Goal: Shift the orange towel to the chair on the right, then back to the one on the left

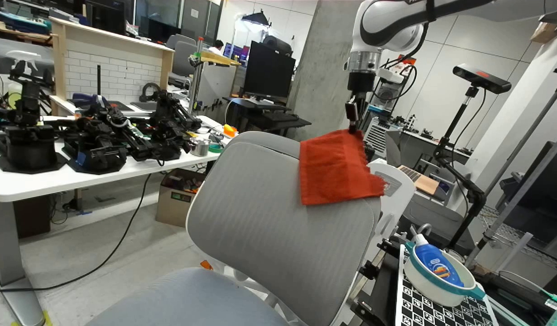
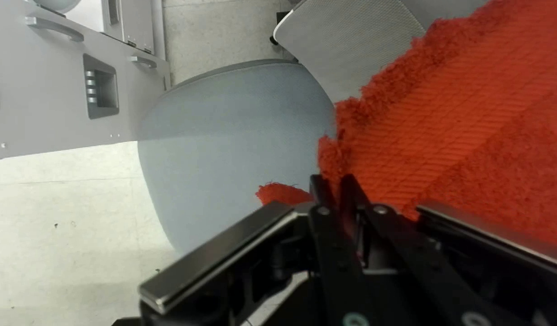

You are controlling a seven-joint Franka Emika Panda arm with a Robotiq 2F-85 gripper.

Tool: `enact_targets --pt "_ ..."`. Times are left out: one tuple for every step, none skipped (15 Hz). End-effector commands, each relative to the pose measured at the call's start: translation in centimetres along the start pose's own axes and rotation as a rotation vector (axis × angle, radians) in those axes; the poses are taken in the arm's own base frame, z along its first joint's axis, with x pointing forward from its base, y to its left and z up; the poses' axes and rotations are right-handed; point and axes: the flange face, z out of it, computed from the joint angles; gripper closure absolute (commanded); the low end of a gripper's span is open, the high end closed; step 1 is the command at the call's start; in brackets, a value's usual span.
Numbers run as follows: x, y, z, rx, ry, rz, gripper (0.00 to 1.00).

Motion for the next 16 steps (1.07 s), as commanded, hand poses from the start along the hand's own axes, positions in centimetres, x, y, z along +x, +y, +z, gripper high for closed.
enact_targets --pt "0.6 5.0 -3.2 0.048 0.024 0.05 0.97" --pt "0.5 6.0 -3.7 0.058 0.031 0.066 0.97" --pt "0.5 6.9 -4.1 0.066 0.033 0.079 0.97" --pt "0.6 7.7 -4.3 0.074 0.036 0.092 0.97" --pt "0.6 8.3 -4.6 0.082 0.039 0.101 0.97" --pt "0.7 8.9 -4.6 0.088 0.04 0.11 0.97" --pt "0.8 9.3 -4.6 0.096 0.04 0.117 0.97" --pt "0.9 9.6 -4.6 0.101 0.039 0.123 0.97" --pt "1.1 9.9 -4.6 0.105 0.04 0.127 0.97" --pt "1.3 10.2 -4.6 0.113 0.04 0.131 0.97" --pt "1.3 10.6 -4.6 0.121 0.04 0.135 0.97" --pt "1.3 11.0 -4.8 0.129 0.04 0.141 0.97" --pt "1.3 11.3 -4.9 0.136 0.04 0.147 0.97" --pt "1.4 11.7 -5.0 0.14 0.04 0.153 0.97" --pt "1.4 12.0 -5.1 0.145 0.038 0.155 0.97" --pt "1.5 12.2 -5.2 0.145 0.04 0.156 0.97"
